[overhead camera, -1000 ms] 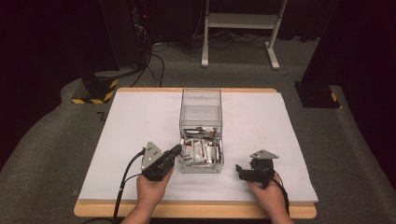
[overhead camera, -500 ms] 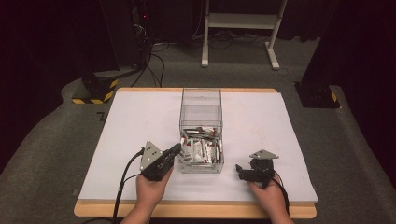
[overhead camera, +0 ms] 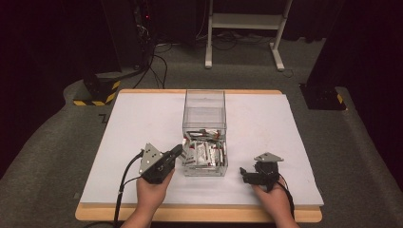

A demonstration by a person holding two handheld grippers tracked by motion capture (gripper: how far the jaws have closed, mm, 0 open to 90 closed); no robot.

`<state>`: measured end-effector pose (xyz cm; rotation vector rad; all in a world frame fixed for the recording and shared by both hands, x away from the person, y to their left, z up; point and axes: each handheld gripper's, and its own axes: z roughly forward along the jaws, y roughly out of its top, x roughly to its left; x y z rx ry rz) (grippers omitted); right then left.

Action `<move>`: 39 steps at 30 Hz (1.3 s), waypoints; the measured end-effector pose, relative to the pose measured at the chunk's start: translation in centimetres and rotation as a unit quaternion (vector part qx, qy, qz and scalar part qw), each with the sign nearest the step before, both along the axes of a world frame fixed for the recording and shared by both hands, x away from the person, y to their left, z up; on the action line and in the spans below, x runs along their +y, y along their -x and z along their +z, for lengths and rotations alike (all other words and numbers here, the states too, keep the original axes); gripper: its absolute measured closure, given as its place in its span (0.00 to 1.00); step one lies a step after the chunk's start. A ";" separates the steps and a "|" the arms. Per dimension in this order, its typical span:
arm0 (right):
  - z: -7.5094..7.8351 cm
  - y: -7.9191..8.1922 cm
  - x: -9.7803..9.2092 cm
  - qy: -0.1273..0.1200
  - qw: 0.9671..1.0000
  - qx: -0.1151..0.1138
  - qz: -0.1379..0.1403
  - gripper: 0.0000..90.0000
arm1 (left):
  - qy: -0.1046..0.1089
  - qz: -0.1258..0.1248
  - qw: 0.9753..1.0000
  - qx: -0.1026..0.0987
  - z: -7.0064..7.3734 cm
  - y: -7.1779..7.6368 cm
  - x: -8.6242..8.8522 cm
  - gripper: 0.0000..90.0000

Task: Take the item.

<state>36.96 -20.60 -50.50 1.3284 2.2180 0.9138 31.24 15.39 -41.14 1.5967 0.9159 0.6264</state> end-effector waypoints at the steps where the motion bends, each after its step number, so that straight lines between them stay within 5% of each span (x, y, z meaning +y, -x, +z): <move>1: 0.0 0.0 0.0 0.000 1.000 0.000 0.000 0.15 | 0.001 0.000 1.000 0.000 0.0 0.0 0.1 1.00; 39: 0.0 0.0 0.0 0.000 1.000 0.000 0.000 0.15 | 0.014 0.022 1.000 -0.016 1.1 0.1 2.2 1.00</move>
